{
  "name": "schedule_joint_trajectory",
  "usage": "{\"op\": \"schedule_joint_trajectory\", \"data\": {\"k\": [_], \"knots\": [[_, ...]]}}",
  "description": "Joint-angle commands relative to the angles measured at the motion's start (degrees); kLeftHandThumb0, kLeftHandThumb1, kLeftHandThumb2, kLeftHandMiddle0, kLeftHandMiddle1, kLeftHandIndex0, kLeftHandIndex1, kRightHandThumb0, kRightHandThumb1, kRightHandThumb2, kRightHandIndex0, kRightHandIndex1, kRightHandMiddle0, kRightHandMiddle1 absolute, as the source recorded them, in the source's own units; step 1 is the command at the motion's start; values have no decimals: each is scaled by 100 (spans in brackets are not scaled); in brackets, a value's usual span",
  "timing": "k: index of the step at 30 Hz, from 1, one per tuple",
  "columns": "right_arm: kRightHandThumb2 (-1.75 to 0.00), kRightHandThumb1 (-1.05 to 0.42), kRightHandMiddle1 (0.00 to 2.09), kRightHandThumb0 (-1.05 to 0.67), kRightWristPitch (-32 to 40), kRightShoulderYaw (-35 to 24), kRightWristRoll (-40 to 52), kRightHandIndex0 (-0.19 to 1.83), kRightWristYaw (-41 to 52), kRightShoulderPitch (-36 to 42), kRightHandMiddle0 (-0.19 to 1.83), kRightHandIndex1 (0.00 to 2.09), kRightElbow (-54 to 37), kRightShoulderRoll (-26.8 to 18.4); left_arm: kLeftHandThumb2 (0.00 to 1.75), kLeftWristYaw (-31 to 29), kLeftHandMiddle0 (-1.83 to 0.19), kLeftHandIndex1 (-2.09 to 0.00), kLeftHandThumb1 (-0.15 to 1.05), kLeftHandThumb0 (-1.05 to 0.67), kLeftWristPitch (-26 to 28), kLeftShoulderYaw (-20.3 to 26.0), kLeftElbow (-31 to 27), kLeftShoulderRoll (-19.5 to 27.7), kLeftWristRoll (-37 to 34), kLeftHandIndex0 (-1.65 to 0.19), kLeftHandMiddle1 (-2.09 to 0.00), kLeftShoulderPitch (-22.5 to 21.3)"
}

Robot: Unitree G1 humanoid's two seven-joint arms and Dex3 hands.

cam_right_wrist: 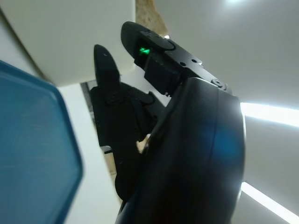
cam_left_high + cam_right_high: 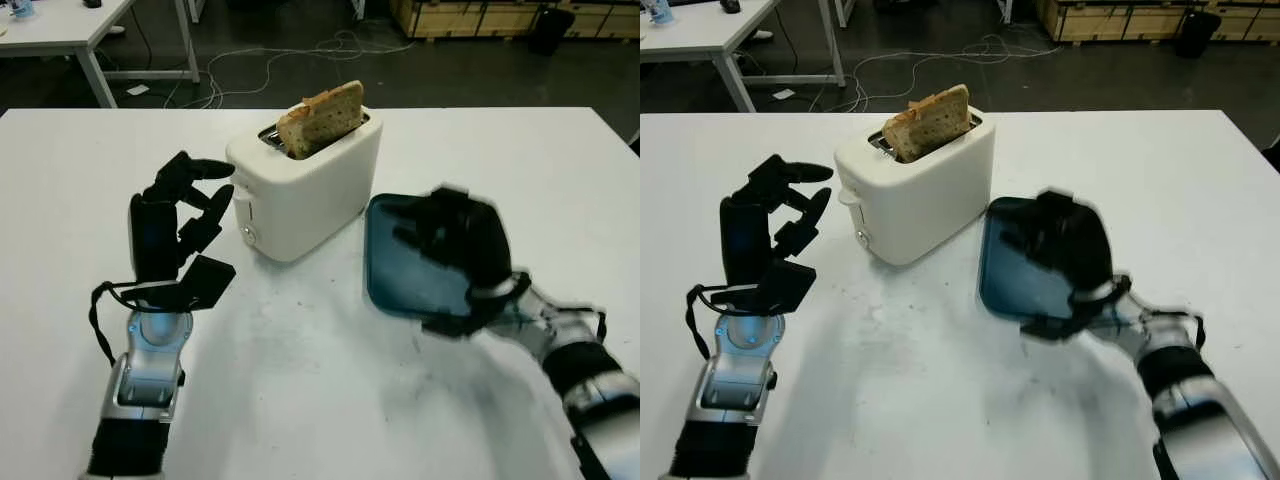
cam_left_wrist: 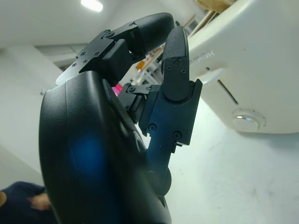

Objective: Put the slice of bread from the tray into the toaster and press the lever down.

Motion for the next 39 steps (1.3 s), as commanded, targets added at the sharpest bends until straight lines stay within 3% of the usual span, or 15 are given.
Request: {"op": "schedule_joint_trajectory", "data": {"k": [1, 4, 11, 17, 23, 27, 35, 39], "knots": [[-13, -92, 3, -32, -34, -67, 183, 88, 69, 256, 103, 76, -298, 26, 22, -94, -72, -70, 92, -43, 97, 17, -100, 115, 70, -76, -155, -96], [-16, -92, 5, -36, -115, -117, 362, 86, 256, 449, 108, 95, -563, 100, 20, -159, -72, -69, 92, -42, 120, 17, -135, 194, 71, -77, -156, -133], [-9, -92, 0, -35, -22, -320, 524, 79, 713, 272, 102, 76, -1083, 189, 20, -41, -72, -69, 92, -41, 74, -69, -137, 42, 53, -79, -159, -24], [-7, -92, 0, -30, -200, -642, 818, 76, 1179, -365, 100, 80, -1406, 121, 20, 170, -71, -73, 92, -42, -95, -141, -103, -289, -6, -80, -153, 201], [-3, -92, 1, -25, -498, -784, 1047, 75, 1730, -1554, 102, 80, -729, -93, 25, 247, -68, -85, 92, -43, -232, -206, -70, -556, -144, -72, -155, 438], [0, -89, 3, -25, -568, -723, 1117, 86, 2112, -2298, 109, 72, -11, -127, 28, 349, -66, -89, 92, -42, -298, -247, -26, -637, -52, -68, -156, 504], [0, -85, 6, -32, -544, -314, 1014, 88, 2791, -3534, 118, 98, 1715, 41, 30, 400, -64, -93, 92, -41, -249, -268, -84, -748, -75, -65, -161, 558], [0, -81, 6, -32, -478, 51, 702, 96, 2747, -3879, 121, 87, 2125, 26, 30, 435, -63, -94, 92, -40, -270, -264, -85, -766, -73, -64, -161, 563]]}}
